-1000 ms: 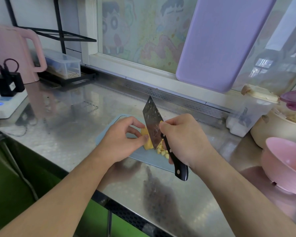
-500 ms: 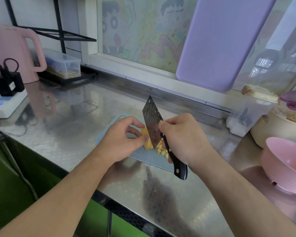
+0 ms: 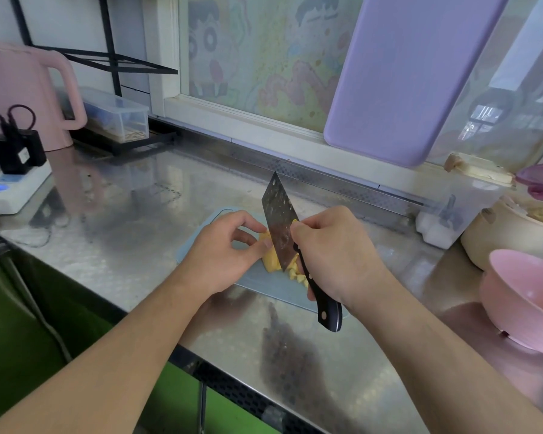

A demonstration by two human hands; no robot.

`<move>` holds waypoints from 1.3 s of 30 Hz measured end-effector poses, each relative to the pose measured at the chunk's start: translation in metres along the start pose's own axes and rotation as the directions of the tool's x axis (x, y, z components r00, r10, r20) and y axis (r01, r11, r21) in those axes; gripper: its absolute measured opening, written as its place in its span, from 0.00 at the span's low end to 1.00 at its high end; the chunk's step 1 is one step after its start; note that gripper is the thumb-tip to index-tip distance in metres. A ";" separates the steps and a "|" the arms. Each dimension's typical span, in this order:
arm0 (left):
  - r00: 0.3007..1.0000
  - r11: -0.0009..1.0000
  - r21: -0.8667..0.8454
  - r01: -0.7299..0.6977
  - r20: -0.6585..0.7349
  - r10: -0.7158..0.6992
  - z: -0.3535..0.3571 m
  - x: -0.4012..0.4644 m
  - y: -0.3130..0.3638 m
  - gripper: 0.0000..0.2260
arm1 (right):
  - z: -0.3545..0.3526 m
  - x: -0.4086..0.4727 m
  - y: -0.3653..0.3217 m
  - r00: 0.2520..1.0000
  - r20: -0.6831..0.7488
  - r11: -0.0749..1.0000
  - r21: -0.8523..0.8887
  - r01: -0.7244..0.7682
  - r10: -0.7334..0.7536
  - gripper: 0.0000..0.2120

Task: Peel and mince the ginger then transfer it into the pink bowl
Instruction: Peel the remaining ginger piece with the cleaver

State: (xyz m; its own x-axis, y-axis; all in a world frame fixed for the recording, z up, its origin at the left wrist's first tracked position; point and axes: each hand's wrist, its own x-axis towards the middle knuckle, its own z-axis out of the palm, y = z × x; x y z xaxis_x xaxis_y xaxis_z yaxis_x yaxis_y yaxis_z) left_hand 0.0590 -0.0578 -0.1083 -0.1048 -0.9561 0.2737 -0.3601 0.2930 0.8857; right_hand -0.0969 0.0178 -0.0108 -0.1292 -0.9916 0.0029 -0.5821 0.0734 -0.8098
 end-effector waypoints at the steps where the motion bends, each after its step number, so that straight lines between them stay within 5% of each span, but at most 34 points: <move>1: 1.000 1.000 0.000 -0.002 -0.001 0.002 0.000 0.000 0.000 0.05 | 0.001 0.000 0.000 1.000 -0.002 1.000 -0.008 0.007 -0.007 0.18; 23: 0.998 0.998 -0.025 -0.064 -0.015 0.063 0.002 0.001 -0.002 0.05 | 0.013 -0.028 0.006 0.991 -0.023 0.949 -0.294 0.118 -0.130 0.17; 39: 1.000 1.000 -0.017 -0.026 -0.012 0.026 0.001 0.004 -0.002 0.04 | 0.002 -0.006 -0.009 0.996 0.010 0.951 -0.295 0.088 -0.089 0.12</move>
State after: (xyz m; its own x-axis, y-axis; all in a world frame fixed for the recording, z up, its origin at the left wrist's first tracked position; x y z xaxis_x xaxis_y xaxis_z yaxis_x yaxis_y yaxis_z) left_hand 0.0583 -0.0617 -0.1090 -0.1032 -0.9481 0.3007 -0.3418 0.3178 0.8844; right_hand -0.0897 0.0228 -0.0045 -0.0688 -0.9952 0.0694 -0.8021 0.0138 -0.5971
